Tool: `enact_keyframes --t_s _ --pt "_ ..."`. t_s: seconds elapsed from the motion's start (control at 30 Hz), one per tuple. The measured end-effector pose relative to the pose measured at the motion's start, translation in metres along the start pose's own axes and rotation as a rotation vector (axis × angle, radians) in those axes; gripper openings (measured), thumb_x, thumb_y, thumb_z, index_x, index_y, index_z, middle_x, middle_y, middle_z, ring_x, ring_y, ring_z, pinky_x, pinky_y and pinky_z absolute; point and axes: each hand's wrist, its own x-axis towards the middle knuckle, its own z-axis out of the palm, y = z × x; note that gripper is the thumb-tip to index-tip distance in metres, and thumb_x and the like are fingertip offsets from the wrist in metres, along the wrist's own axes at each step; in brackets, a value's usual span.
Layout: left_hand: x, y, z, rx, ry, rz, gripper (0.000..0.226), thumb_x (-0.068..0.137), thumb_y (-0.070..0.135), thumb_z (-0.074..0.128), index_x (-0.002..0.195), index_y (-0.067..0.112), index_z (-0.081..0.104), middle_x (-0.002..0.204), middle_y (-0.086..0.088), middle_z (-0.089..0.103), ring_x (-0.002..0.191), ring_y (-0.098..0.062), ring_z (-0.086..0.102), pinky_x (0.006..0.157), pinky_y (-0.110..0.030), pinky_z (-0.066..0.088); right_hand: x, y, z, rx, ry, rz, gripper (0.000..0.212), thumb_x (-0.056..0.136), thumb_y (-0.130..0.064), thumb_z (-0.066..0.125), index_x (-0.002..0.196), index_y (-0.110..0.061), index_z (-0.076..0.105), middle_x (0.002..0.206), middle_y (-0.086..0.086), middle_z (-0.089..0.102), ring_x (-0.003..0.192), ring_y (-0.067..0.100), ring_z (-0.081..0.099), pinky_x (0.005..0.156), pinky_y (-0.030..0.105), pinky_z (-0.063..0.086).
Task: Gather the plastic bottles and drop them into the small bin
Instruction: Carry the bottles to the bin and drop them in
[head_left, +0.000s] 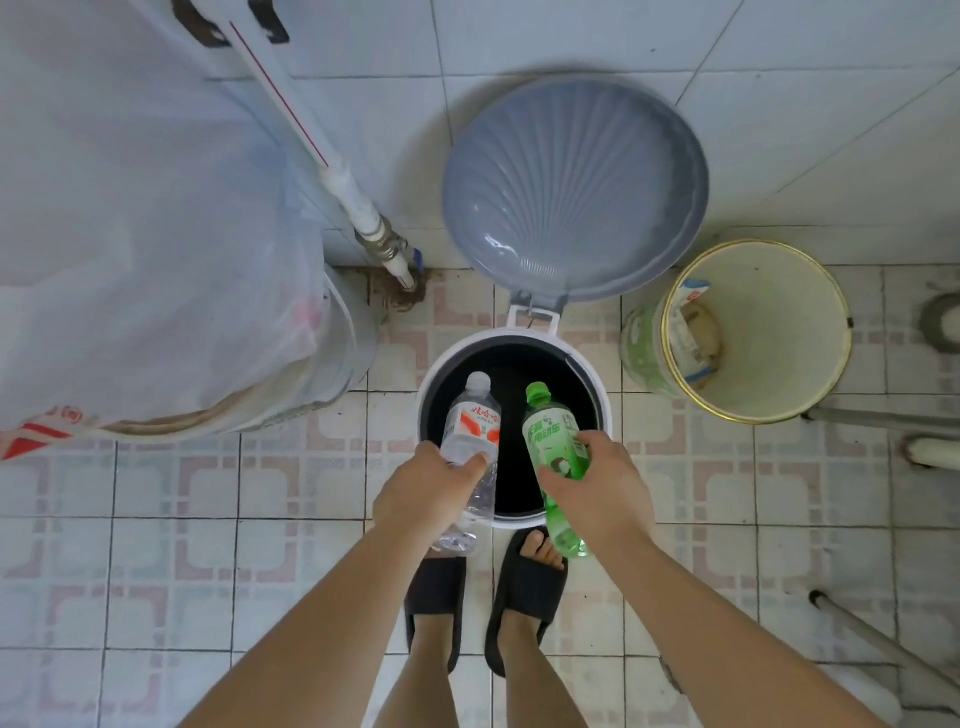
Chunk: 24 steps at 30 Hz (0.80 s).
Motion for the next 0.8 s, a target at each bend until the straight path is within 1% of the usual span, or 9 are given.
enact_keyframes --t_s 0.1,0.17,0.23,0.37,0.43,0.5,0.63,0.73,0.8 --pt "0.01 0.007 0.006 -0.105 -0.025 0.033 0.059 0.082 0.061 0.044 0.122 0.018 0.046 0.087 0.01 0.058 0.071 -0.008 0.055 0.051 -0.02 0.032 0.005 -0.004 0.003 0.02 0.025 -0.021 0.059 0.08 -0.043 0.061 0.131 -0.023 0.042 0.125 0.002 0.05 0.094 0.023 0.058 0.07 0.035 0.051" --pt "0.011 0.008 0.008 -0.178 -0.035 0.027 0.062 0.086 0.057 0.043 0.134 0.018 0.039 0.116 0.003 0.06 0.095 -0.016 0.058 0.063 -0.018 0.034 0.004 -0.006 0.003 0.017 0.045 -0.065 0.059 0.083 -0.041 0.058 0.135 -0.021 0.039 0.135 0.003 0.046 0.104 0.026 0.056 0.081 0.041 0.051" --pt "0.006 0.005 0.004 -0.168 0.01 0.054 0.061 0.087 0.054 0.043 0.136 0.019 0.037 0.132 -0.002 0.054 0.103 -0.016 0.057 0.071 -0.019 0.036 0.0 -0.006 0.0 -0.021 0.078 -0.123 0.059 0.085 -0.038 0.057 0.137 -0.02 0.038 0.14 0.003 0.044 0.115 0.025 0.051 0.092 0.042 0.046" --pt "-0.013 0.001 -0.017 -0.042 0.165 0.188 0.051 0.088 0.046 0.045 0.132 0.021 0.042 0.128 -0.003 0.057 0.102 -0.018 0.058 0.075 -0.026 0.04 -0.013 -0.007 -0.014 -0.082 0.131 -0.18 0.058 0.087 -0.04 0.052 0.139 -0.02 0.037 0.143 0.0 0.043 0.129 0.02 0.04 0.104 0.042 0.036" --pt "-0.019 0.002 -0.029 -0.014 0.214 0.232 0.04 0.089 0.042 0.044 0.123 0.021 0.048 0.12 -0.004 0.059 0.092 -0.017 0.057 0.071 -0.029 0.039 -0.016 -0.01 -0.022 -0.111 0.15 -0.204 0.058 0.087 -0.041 0.051 0.139 -0.019 0.038 0.142 0.0 0.044 0.129 0.02 0.039 0.103 0.042 0.036" --pt "-0.029 0.007 -0.043 0.005 0.259 0.258 0.035 0.09 0.038 0.044 0.119 0.02 0.051 0.12 -0.004 0.058 0.094 -0.019 0.056 0.07 -0.029 0.037 -0.022 -0.015 -0.035 -0.122 0.174 -0.227 0.057 0.087 -0.043 0.051 0.138 -0.02 0.038 0.141 0.0 0.045 0.127 0.021 0.04 0.102 0.041 0.037" --pt "-0.064 0.021 -0.08 0.028 0.352 0.336 0.037 0.089 0.037 0.046 0.123 0.022 0.049 0.125 -0.002 0.056 0.093 -0.019 0.058 0.069 -0.03 0.038 -0.045 -0.035 -0.075 -0.131 0.249 -0.287 0.058 0.088 -0.045 0.048 0.138 -0.02 0.036 0.142 -0.001 0.043 0.13 0.019 0.037 0.105 0.04 0.033" --pt "-0.098 0.037 -0.113 0.044 0.389 0.366 0.045 0.09 0.035 0.045 0.132 0.018 0.042 0.135 -0.004 0.05 0.108 -0.023 0.056 0.079 -0.032 0.042 -0.067 -0.057 -0.108 -0.14 0.302 -0.353 0.057 0.087 -0.046 0.048 0.137 -0.02 0.036 0.142 0.0 0.043 0.13 0.021 0.037 0.105 0.041 0.031" --pt "-0.126 0.049 -0.139 0.068 0.46 0.422 0.041 0.091 0.03 0.045 0.128 0.014 0.045 0.131 -0.008 0.051 0.11 -0.025 0.053 0.077 -0.03 0.039 -0.085 -0.074 -0.132 -0.17 0.341 -0.403 0.059 0.087 -0.047 0.048 0.137 -0.02 0.035 0.142 0.0 0.042 0.13 0.021 0.036 0.105 0.042 0.03"
